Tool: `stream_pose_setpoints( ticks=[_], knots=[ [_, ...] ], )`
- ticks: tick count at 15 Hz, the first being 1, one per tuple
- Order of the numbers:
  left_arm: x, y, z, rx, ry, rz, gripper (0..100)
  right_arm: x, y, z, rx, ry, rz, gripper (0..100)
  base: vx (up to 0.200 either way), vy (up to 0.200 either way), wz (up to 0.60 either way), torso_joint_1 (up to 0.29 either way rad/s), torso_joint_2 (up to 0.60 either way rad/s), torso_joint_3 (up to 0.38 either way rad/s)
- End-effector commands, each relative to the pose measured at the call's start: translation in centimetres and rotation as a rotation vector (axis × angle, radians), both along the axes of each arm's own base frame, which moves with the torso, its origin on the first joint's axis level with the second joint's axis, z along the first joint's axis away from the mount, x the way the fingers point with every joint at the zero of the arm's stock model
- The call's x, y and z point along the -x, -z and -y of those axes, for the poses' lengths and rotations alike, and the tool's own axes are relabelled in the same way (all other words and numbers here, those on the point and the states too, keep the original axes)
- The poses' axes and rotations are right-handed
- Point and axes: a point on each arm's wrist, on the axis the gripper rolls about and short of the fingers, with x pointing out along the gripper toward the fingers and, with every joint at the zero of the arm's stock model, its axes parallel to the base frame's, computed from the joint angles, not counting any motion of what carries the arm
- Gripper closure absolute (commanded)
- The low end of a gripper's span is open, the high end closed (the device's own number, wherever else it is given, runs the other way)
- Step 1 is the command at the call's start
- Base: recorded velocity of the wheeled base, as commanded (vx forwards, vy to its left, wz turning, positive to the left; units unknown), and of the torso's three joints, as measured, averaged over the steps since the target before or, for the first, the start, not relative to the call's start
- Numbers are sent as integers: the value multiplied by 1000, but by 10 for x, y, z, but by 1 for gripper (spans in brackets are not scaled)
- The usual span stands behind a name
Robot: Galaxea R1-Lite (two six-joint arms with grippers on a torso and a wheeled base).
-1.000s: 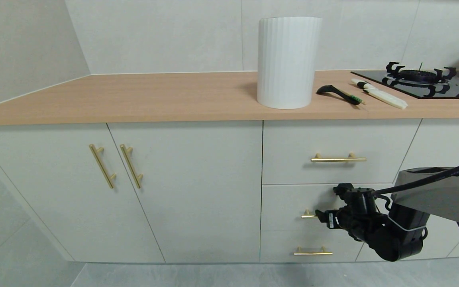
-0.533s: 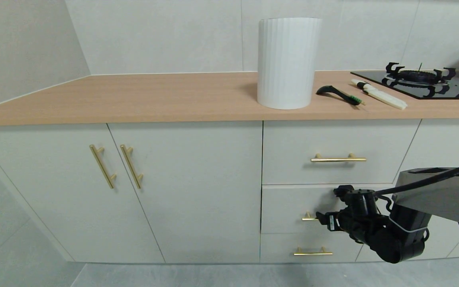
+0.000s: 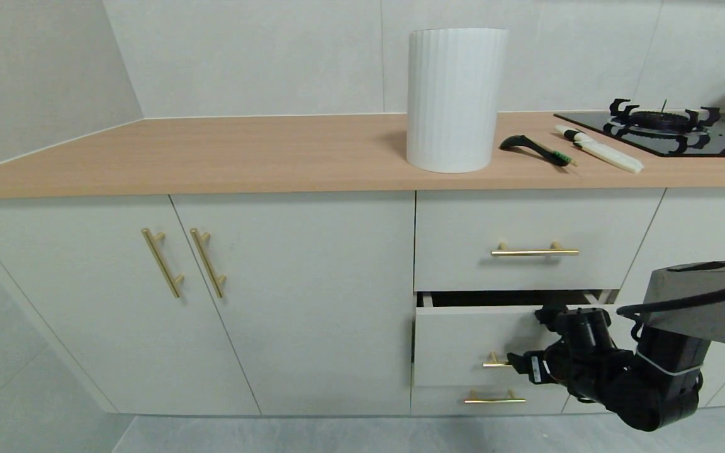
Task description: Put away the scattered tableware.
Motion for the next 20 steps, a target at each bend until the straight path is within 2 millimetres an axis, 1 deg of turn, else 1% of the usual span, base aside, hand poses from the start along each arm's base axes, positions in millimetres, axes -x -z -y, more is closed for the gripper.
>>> stream_pose_setpoints(
  ticks=[1,2,3,4,5,7,8,9,10,12,14,16,18,20],
  knots=[
    [0,0,0,0,0,-2,0,26,-47,2,0,-19,-22,0,0,0,0,0,0,0],
    [0,0,0,0,0,-2,0,38,-68,3,4,-27,-45,0,0,0,0,0,0,0],
    [0,0,0,0,0,-2,0,42,-78,2,1,-34,-41,0,0,0,0,0,0,0],
    [0,0,0,0,0,-2,0,53,-108,3,-13,-43,0,0,0,0,0,0,0,0],
    [0,0,0,0,0,-2,0,59,-131,1,-29,-57,61,0,0,0,0,0,0,0],
    [0,0,0,0,0,-2,0,66,-156,0,-45,-61,133,0,0,0,0,0,0,0],
    [0,0,0,0,0,-2,0,67,-163,1,-54,-59,164,0,0,0,0,0,0,0],
    [0,0,0,0,0,-2,0,67,-167,1,-60,-54,182,0,0,0,0,0,0,0],
    [0,0,0,0,0,-2,0,65,-167,0,-71,-51,193,0,0,0,0,0,0,0],
    [0,0,0,0,0,-2,0,57,-161,-2,-93,-34,208,0,0,0,0,0,0,0],
    [0,0,0,0,0,-2,0,43,-144,-6,-91,-9,225,0,0,0,0,0,0,0],
    [0,0,0,0,0,-2,0,29,-120,-11,-68,14,217,0,0,0,0,0,0,0],
    [0,0,0,0,0,-2,0,18,-107,-15,-67,13,227,0,0,0,0,0,0,0],
    [0,0,0,0,0,-2,0,14,-99,-16,-63,14,211,0,0,0,0,0,0,0]
  ],
)
